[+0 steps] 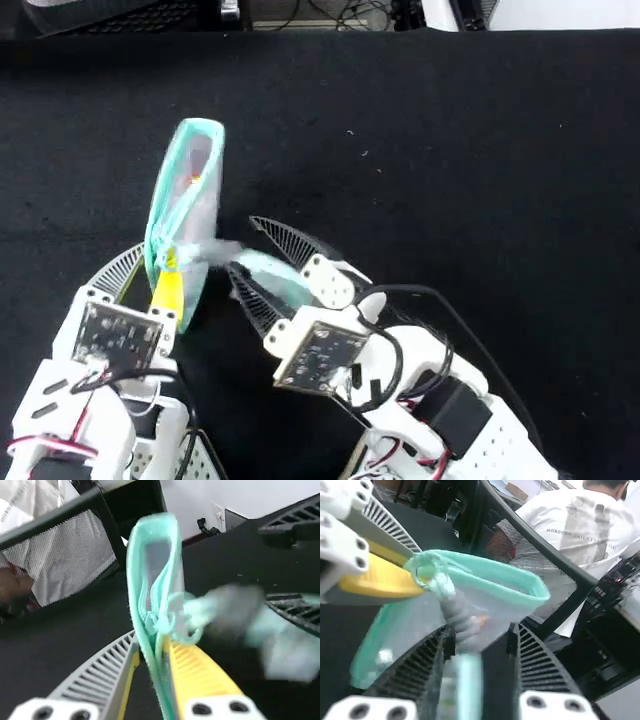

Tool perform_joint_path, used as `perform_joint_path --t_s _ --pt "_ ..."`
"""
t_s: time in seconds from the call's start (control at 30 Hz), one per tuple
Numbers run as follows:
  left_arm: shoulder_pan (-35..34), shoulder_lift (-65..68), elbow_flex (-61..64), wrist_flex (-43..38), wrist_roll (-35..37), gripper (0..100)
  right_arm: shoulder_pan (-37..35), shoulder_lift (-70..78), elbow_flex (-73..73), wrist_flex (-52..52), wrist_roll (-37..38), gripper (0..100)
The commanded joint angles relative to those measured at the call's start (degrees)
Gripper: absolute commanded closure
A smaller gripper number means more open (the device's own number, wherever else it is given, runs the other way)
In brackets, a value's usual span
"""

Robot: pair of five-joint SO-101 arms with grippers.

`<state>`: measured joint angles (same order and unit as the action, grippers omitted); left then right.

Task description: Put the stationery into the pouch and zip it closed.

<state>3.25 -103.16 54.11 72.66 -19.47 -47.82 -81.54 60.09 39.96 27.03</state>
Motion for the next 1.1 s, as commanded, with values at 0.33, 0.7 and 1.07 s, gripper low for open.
perform_joint_path --t_s 0.33,0.7,1.07 --pt "5.8 0.6 2.2 0.0 1.3 93 -6.5 -0.4 -0.9 -3.3 -5.1 83.5" --pt "8.5 0.6 5.5 -0.3 3.5 93 -6.7 8.2 -0.9 -8.3 -10.5 83.5" --pt "9.2 0.5 6.0 0.0 3.6 93 -6.7 8.8 0.1 -8.4 -10.5 83.5"
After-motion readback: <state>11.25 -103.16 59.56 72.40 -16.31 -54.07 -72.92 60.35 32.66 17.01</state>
